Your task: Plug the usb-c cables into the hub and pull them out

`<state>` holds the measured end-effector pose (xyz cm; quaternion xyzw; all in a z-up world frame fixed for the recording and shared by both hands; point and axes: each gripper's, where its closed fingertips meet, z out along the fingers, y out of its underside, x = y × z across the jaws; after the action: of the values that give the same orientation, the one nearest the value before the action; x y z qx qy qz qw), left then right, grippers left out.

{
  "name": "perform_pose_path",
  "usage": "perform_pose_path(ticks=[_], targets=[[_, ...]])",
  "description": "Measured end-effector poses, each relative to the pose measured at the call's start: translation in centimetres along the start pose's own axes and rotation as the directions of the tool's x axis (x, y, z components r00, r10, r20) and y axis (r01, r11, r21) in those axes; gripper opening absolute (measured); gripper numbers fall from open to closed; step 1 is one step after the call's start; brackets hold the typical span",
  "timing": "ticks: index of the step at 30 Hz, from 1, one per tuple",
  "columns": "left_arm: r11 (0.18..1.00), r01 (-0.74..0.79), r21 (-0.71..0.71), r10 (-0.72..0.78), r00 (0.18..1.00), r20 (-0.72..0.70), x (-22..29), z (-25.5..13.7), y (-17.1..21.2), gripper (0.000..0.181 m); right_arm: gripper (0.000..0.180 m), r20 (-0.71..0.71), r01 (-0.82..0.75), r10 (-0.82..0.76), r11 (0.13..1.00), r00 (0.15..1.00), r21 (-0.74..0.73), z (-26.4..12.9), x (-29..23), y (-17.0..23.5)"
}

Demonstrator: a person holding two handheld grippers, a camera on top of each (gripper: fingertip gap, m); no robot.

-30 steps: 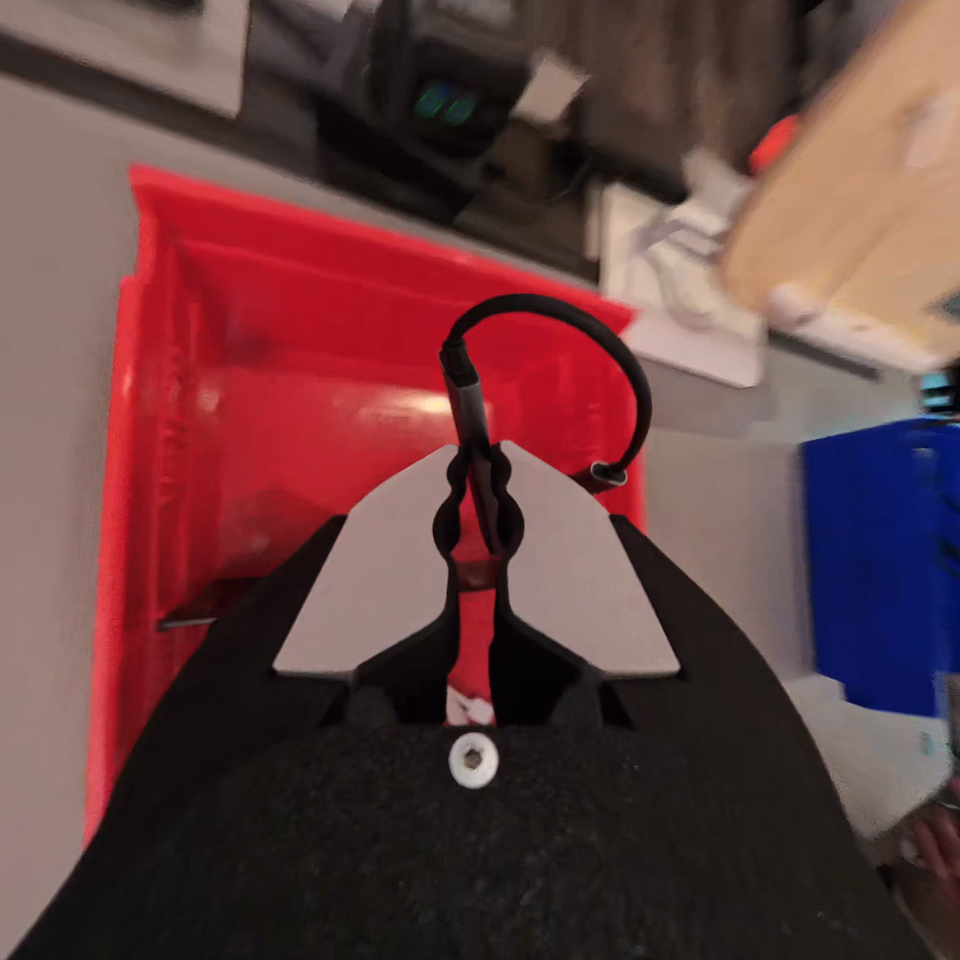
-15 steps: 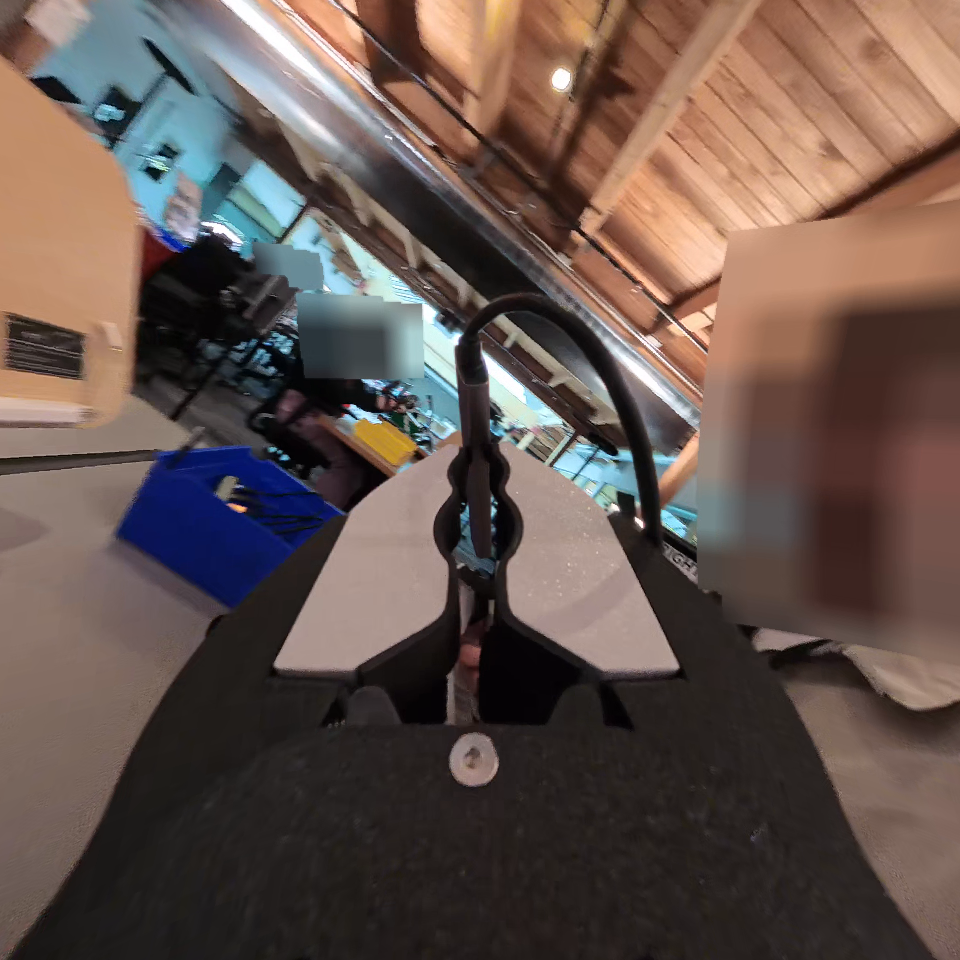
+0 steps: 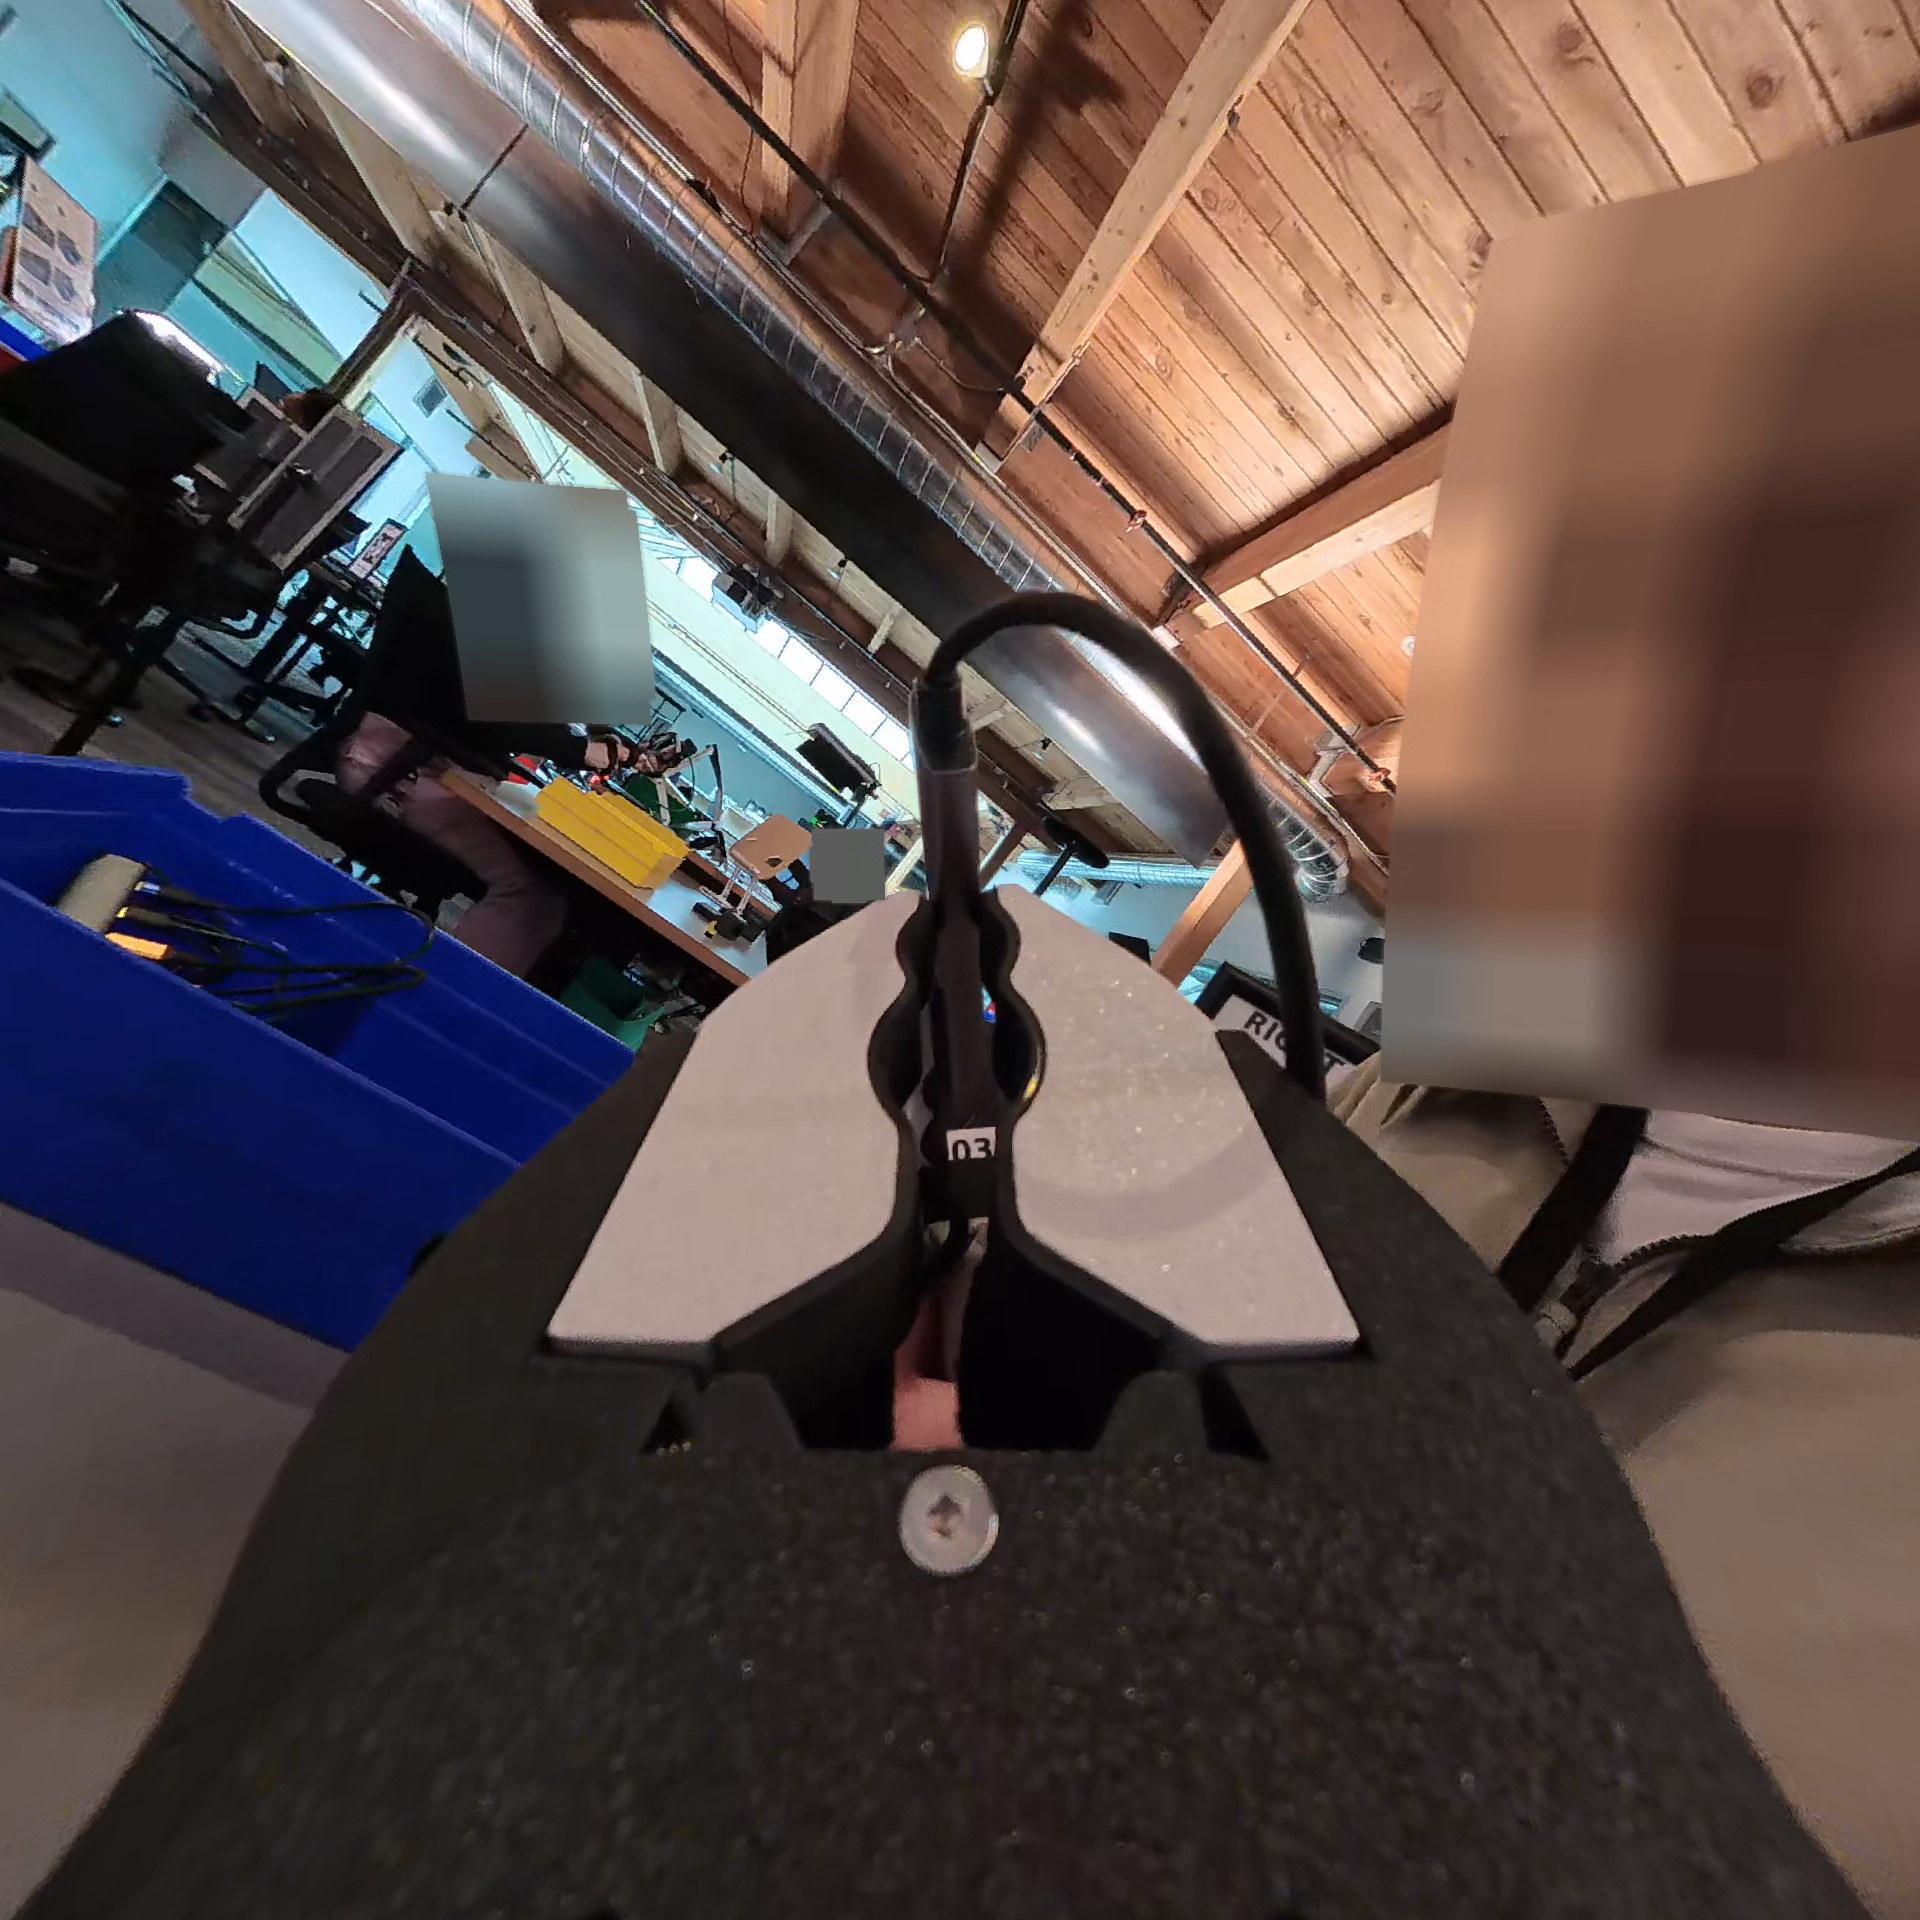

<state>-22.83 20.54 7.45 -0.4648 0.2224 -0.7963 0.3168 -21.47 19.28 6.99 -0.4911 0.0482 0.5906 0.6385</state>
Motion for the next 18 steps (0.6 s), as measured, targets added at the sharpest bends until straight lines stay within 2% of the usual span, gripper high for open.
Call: perform_pose_path(ticks=[5, 11, 15, 18], targets=[[0.999, 0.002, 0.032, -0.002, 1.000, -0.007, -0.3, 0.3, 0.8, 0.007, 0.009, -0.029, -0.007, 0.008, 1.000, 1.000, 0.030, -0.5, 0.9, -0.4], [0.998, -0.021, 0.052, 0.021, 1.000, 0.009, 0.2, 0.2, 1.8, 0.007, 0.008, 0.009, 0.060, -0.060, 0.998, 0.998, 0.026, -0.7, 0.4, -1.1], [0.997, -0.078, -0.014, 0.079, 0.993, 0.091, 0.1, -0.6, 2.5, 0.007, 0.008, 0.048, 0.167, -0.163, 0.983, 0.985, -0.081, -0.9, 0.3, -0.5], [0.988, -0.125, -0.095, 0.143, 0.965, 0.221, -1.5, -1.7, 3.0, 0.012, 0.009, 0.112, 0.215, -0.206, 0.974, 0.972, -0.070, -1.4, -0.3, -0.9]])
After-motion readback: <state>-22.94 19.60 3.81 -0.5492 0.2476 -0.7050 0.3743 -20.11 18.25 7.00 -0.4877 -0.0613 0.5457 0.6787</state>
